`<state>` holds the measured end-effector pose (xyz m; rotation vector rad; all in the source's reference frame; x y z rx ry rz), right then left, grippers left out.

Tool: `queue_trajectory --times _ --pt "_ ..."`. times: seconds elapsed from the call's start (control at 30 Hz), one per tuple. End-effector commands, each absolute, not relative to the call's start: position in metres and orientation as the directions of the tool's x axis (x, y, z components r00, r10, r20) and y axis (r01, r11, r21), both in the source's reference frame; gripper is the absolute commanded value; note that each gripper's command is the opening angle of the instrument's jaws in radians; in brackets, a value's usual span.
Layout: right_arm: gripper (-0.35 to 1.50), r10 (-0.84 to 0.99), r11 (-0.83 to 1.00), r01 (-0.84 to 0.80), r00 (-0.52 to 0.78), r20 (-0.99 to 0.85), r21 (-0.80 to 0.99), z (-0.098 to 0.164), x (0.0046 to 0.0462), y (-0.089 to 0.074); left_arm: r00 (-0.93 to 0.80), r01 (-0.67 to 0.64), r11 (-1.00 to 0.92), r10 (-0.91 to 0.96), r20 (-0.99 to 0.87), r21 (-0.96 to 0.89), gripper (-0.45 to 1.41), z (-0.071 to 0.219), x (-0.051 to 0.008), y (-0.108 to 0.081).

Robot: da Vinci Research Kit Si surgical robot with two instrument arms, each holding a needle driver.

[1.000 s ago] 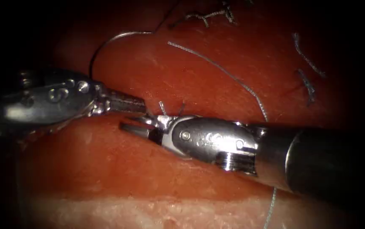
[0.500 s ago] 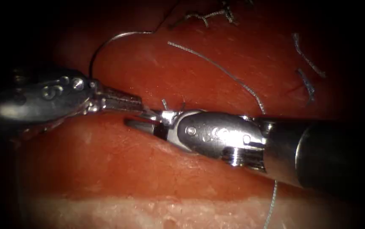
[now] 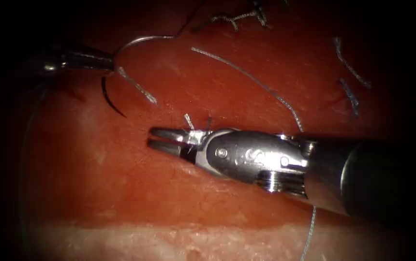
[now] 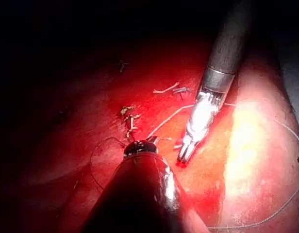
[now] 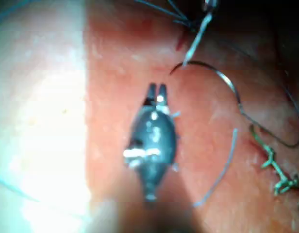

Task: Wound Closure
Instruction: Use the right tool to cut the suture

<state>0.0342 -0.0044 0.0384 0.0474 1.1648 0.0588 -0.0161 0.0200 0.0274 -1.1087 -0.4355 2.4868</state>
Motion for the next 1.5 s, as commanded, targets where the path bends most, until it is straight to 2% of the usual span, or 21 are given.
queue_trajectory --times 0.03,0.07,0.1,0.17,0.2,0.27,0.43,0.57,0.63,0.73,0.97,1.0,1.1,1.17,1.27,1.37,1.5 --pt "-0.35 0.068 0.998 -0.026 0.380 -0.922 0.063 0.039 0.0351 -0.004 -0.616 -0.218 -0.881 0.458 -0.641 -0.420 -0.45 0.028 -0.0164 0.021" --pt "-0.35 0.068 0.998 -0.031 0.370 -0.926 0.061 0.039 0.0351 -0.004 -0.616 -0.217 -0.881 0.457 -0.642 -0.420 -0.45 0.029 -0.0162 0.021" --pt "0.02 0.068 0.998 -0.031 0.368 -0.927 0.061 0.039 0.0350 -0.004 -0.616 -0.214 -0.881 0.456 -0.642 -0.421 -0.45 0.029 -0.0157 0.021" --pt "1.04 0.080 0.997 -0.042 0.370 -0.926 0.069 0.039 0.0348 -0.004 -0.619 -0.230 -0.884 0.455 -0.640 -0.407 -0.45 0.029 -0.0144 0.022" --pt "1.23 0.098 0.995 -0.054 0.372 -0.923 0.084 0.039 0.0347 -0.004 -0.620 -0.234 -0.884 0.456 -0.638 -0.404 -0.45 0.030 -0.0138 0.022" --pt "1.48 0.136 0.990 -0.094 0.378 -0.916 0.108 0.038 0.0345 -0.004 -0.624 -0.248 -0.885 0.457 -0.634 -0.394 -0.45 0.030 -0.0121 0.023" --pt "1.48 0.222 0.973 -0.144 0.340 -0.914 0.183 0.037 0.0328 -0.003 -0.634 -0.304 -0.884 0.466 -0.617 -0.355 -0.45 0.029 -0.0073 0.026" --pt "1.48 0.251 0.965 -0.149 0.297 -0.921 0.215 0.033 0.0302 -0.001 -0.639 -0.326 -0.882 0.471 -0.608 -0.340 -0.45 0.031 -0.0060 0.026" --pt "1.48 0.270 0.960 -0.148 0.276 -0.922 0.237 0.031 0.0287 -0.001 -0.638 -0.328 -0.881 0.473 -0.607 -0.341 -0.40 0.032 -0.0056 0.026" --pt "1.48 0.276 0.960 -0.128 0.268 -0.923 0.249 0.028 0.0240 0.002 -0.638 -0.332 -0.881 0.473 -0.607 -0.337 -0.11 0.034 -0.0047 0.026" --pt "1.48 0.226 0.973 -0.128 0.331 -0.916 0.193 0.029 0.0175 0.003 -0.644 -0.332 -0.887 0.461 -0.610 -0.321 -0.03 0.038 -0.0028 0.026" --pt "1.48 0.224 0.973 -0.130 0.341 -0.913 0.191 0.029 0.0171 0.004 -0.644 -0.334 -0.886 0.464 -0.608 -0.322 0.02 0.038 -0.0026 0.026" --pt "1.48 0.211 0.976 -0.133 0.417 -0.884 0.170 0.030 0.0164 0.003 -0.630 -0.350 -0.872 0.490 -0.602 -0.343 0.53 0.040 -0.0023 0.026" --pt "1.48 0.204 0.978 -0.129 0.443 -0.873 0.163 0.031 0.0165 0.003 -0.608 -0.386 -0.842 0.540 -0.582 -0.377 0.73 0.041 -0.0025 0.026" --pt "1.48 0.198 0.979 -0.138 0.454 -0.869 0.151 0.032 0.0176 0.002 -0.545 -0.434 -0.799 0.601 -0.585 -0.416 1.13 0.041 -0.0036 0.026" --pt "1.48 0.202 0.978 -0.145 0.455 -0.867 0.151 0.032 0.0184 0.002 -0.499 -0.412 -0.785 0.619 -0.606 -0.462 1.23 0.040 -0.0049 0.026" --pt "1.46 0.219 0.974 -0.157 0.455 -0.863 0.165 0.032 0.0185 0.001 -0.435 -0.331 -0.780 0.625 -0.648 -0.531 1.23 0.040 -0.0072 0.025"
